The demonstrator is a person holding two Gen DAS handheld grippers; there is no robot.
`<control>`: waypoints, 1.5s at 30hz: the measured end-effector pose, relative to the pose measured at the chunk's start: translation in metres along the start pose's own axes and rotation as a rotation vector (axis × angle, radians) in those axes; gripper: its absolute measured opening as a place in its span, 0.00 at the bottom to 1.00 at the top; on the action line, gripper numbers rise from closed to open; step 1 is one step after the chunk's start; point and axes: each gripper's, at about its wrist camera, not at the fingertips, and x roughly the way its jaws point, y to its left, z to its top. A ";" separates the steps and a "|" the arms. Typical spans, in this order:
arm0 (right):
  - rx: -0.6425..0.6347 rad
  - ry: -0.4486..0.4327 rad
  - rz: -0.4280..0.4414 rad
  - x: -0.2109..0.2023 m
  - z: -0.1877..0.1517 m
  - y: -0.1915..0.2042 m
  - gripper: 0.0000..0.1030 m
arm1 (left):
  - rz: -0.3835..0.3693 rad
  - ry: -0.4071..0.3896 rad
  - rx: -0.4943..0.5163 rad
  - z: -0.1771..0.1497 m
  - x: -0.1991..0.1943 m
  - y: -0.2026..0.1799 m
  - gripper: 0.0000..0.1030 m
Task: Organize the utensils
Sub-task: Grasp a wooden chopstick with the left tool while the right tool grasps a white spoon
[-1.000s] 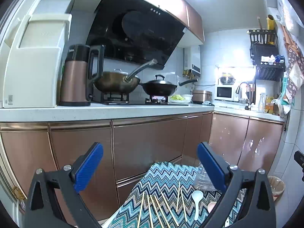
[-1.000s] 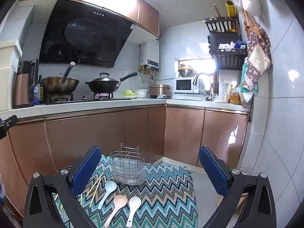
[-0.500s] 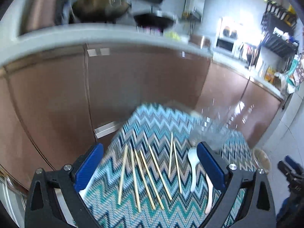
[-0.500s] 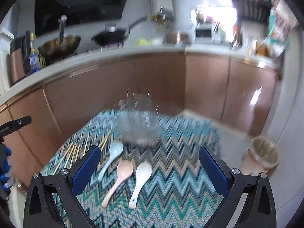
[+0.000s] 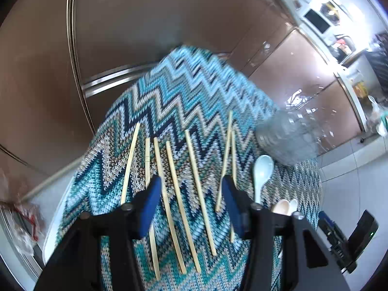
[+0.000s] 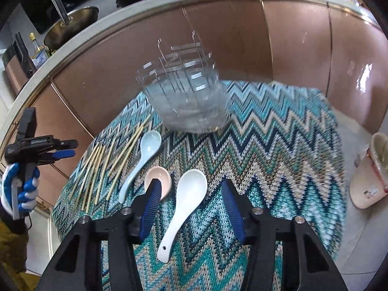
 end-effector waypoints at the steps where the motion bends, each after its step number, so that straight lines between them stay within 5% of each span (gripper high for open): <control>1: 0.000 0.009 0.007 0.003 0.000 -0.002 0.45 | 0.000 0.020 -0.019 0.003 0.008 0.005 0.40; 14: 0.005 0.084 0.065 0.037 -0.001 -0.027 0.39 | 0.075 0.133 -0.072 0.027 0.054 0.022 0.14; 39: -0.021 0.199 0.232 0.081 0.010 -0.042 0.21 | 0.140 0.190 -0.092 0.033 0.076 0.028 0.08; 45: -0.058 0.269 0.289 0.096 0.021 -0.044 0.10 | 0.149 0.196 -0.095 0.034 0.079 0.025 0.07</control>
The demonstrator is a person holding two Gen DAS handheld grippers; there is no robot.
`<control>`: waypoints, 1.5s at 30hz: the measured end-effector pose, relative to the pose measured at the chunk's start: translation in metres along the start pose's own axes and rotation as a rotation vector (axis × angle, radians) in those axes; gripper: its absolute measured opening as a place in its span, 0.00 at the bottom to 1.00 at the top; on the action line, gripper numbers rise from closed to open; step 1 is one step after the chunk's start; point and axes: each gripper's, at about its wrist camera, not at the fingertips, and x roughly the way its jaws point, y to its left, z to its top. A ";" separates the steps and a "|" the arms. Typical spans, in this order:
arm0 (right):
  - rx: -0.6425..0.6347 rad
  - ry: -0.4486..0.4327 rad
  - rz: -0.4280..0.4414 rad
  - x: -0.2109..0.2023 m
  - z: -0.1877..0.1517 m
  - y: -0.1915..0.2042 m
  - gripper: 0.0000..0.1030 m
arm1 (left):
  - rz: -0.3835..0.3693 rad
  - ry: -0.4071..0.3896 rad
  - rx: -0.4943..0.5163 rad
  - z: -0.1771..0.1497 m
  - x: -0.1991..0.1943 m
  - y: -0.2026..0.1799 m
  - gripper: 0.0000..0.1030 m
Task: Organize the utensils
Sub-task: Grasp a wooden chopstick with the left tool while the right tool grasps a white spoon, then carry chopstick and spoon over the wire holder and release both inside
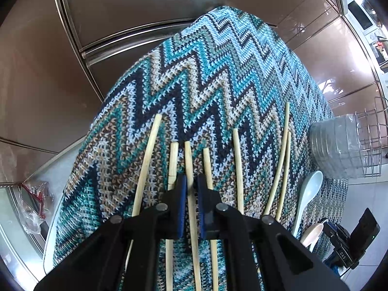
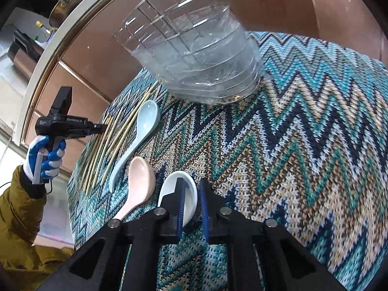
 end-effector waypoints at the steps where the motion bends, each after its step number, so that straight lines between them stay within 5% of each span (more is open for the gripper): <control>1: -0.006 0.007 0.009 0.002 0.002 0.001 0.09 | 0.002 0.000 -0.001 0.000 0.000 0.000 0.06; 11: -0.068 -0.066 -0.064 -0.022 -0.004 0.024 0.06 | -0.047 -0.041 0.002 -0.013 -0.013 0.001 0.05; 19: -0.104 -0.184 -0.177 -0.069 -0.026 0.070 0.06 | -0.100 -0.167 0.036 -0.038 -0.068 0.002 0.05; 26: -0.094 -0.322 -0.273 -0.114 -0.030 0.104 0.06 | -0.210 -0.411 0.103 -0.057 -0.154 -0.017 0.05; 34: -0.133 -0.540 -0.398 -0.152 0.026 0.142 0.06 | -0.365 -0.727 0.199 -0.033 -0.235 -0.101 0.05; 40: -0.164 -0.706 -0.560 -0.155 0.071 0.148 0.06 | -0.457 -0.885 0.203 -0.006 -0.239 -0.163 0.05; 45: -0.182 -0.758 -0.670 -0.132 0.093 0.136 0.06 | -0.449 -0.971 0.219 0.009 -0.207 -0.203 0.05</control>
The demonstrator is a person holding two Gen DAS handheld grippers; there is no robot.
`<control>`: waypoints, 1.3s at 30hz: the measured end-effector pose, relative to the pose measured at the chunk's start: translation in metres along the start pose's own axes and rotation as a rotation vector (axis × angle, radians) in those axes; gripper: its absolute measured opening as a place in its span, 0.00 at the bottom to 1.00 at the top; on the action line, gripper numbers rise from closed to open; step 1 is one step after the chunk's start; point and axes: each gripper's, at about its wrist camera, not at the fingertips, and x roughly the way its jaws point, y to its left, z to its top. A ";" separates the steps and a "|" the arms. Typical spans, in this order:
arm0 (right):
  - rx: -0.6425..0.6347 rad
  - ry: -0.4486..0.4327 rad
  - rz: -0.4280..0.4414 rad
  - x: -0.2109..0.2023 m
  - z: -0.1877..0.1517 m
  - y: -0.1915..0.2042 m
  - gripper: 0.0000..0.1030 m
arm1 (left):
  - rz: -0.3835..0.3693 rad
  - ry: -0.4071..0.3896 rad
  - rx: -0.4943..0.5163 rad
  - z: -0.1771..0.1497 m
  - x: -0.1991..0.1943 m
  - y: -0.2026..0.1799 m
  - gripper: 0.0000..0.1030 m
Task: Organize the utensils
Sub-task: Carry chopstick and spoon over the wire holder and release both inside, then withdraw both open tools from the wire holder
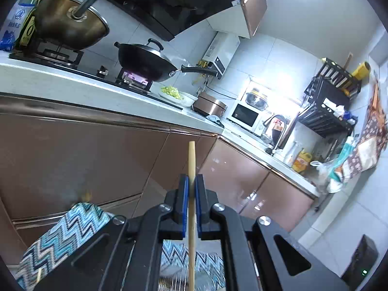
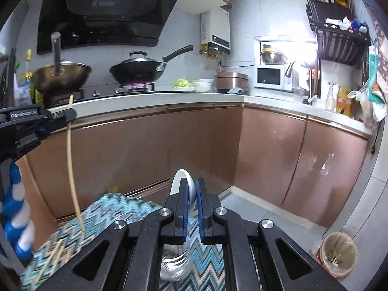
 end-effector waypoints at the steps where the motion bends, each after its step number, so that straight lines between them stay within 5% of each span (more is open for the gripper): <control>1: -0.013 -0.005 -0.019 0.006 -0.003 0.002 0.06 | 0.010 -0.014 0.014 -0.005 0.007 -0.002 0.05; 10: -0.056 -0.020 -0.107 0.043 -0.046 0.016 0.07 | 0.124 -0.029 0.116 -0.072 0.064 -0.001 0.05; 18: -0.013 0.018 -0.061 0.060 -0.073 0.016 0.11 | 0.174 -0.067 0.191 -0.103 0.068 0.002 0.07; 25: 0.018 -0.004 -0.057 0.040 -0.069 0.015 0.45 | 0.193 -0.108 0.195 -0.101 0.041 0.004 0.39; 30: 0.027 -0.020 -0.071 0.011 -0.058 0.014 0.57 | 0.212 -0.131 0.207 -0.086 0.004 0.003 0.55; 39: 0.057 -0.063 -0.118 -0.066 -0.043 0.016 0.89 | 0.275 -0.154 0.240 -0.063 -0.085 0.014 0.65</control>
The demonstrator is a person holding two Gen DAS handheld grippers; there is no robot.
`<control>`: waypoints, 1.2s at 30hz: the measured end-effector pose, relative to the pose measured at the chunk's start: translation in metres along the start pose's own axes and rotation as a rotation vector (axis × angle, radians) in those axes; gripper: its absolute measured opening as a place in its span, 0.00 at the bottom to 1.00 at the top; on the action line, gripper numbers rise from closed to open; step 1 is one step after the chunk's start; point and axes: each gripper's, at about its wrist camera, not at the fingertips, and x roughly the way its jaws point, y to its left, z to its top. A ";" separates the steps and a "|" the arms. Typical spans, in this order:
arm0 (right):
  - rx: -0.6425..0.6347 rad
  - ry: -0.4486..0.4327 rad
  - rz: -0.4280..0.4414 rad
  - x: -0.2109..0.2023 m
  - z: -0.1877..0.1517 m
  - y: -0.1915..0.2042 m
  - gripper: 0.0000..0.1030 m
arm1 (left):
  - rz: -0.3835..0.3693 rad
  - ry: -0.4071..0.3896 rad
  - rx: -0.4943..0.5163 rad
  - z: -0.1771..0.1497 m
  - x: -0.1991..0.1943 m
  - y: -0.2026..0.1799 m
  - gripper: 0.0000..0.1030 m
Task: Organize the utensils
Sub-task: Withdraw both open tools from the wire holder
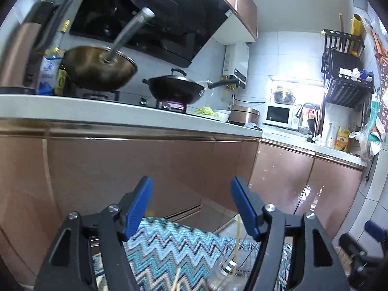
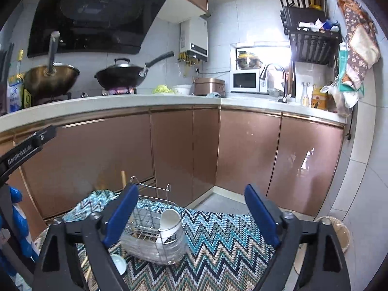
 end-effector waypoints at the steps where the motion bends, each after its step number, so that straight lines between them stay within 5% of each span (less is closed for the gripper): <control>1: 0.006 -0.006 0.005 -0.008 0.004 -0.001 0.93 | 0.004 0.005 -0.006 0.003 -0.010 0.006 0.65; 6: 0.004 -0.069 -0.041 -0.065 0.014 0.000 1.00 | 0.023 0.034 -0.035 0.019 -0.057 0.035 0.65; 21: 0.066 -0.194 0.057 -0.191 0.038 -0.004 1.00 | 0.034 0.060 0.015 0.059 -0.173 0.096 0.71; 36: 0.099 -0.044 0.117 -0.167 0.006 -0.009 1.00 | 0.043 0.277 -0.013 0.022 -0.160 0.135 0.71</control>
